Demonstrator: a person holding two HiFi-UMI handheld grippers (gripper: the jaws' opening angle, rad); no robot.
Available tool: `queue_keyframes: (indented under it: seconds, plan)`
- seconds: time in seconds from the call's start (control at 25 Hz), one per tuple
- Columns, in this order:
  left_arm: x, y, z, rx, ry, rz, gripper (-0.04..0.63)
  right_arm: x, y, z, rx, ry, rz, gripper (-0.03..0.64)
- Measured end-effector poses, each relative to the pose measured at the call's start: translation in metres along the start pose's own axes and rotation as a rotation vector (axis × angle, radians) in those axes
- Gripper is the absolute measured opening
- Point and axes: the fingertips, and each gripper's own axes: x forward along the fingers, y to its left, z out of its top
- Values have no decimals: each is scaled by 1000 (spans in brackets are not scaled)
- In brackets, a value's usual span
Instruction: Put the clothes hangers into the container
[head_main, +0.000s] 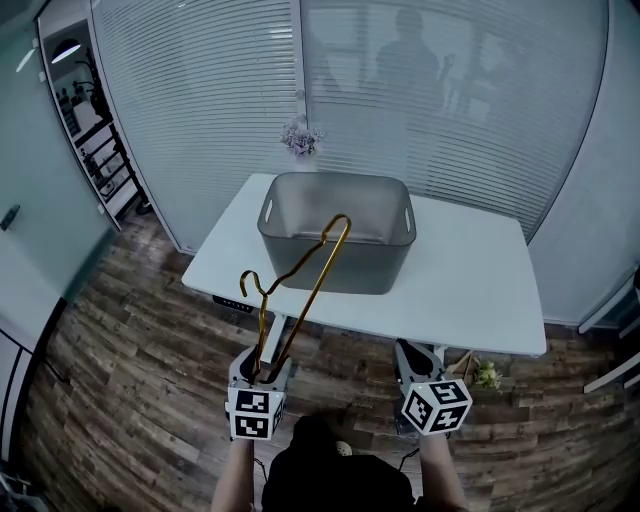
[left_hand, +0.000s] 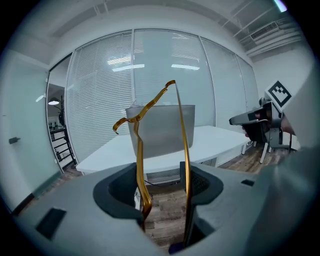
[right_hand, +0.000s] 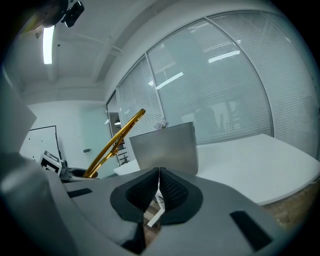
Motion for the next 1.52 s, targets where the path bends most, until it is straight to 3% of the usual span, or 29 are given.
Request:
queue_keyframes:
  seconds: [0.6,1.08,1.32,1.52]
  plan:
    - [14,22,22,34,-21,46,265,20,-4,28,-41,-34,35,28]
    - [59,56,70,54,-36,98,265,75,-33,97,-26,-110,64,28]
    - [75,82,99,109,-15,110,265,91,-27,151,-91,-156,147,28]
    - [91,99,116,183,36,93,265,111,-32,174,-177,-115,171,28]
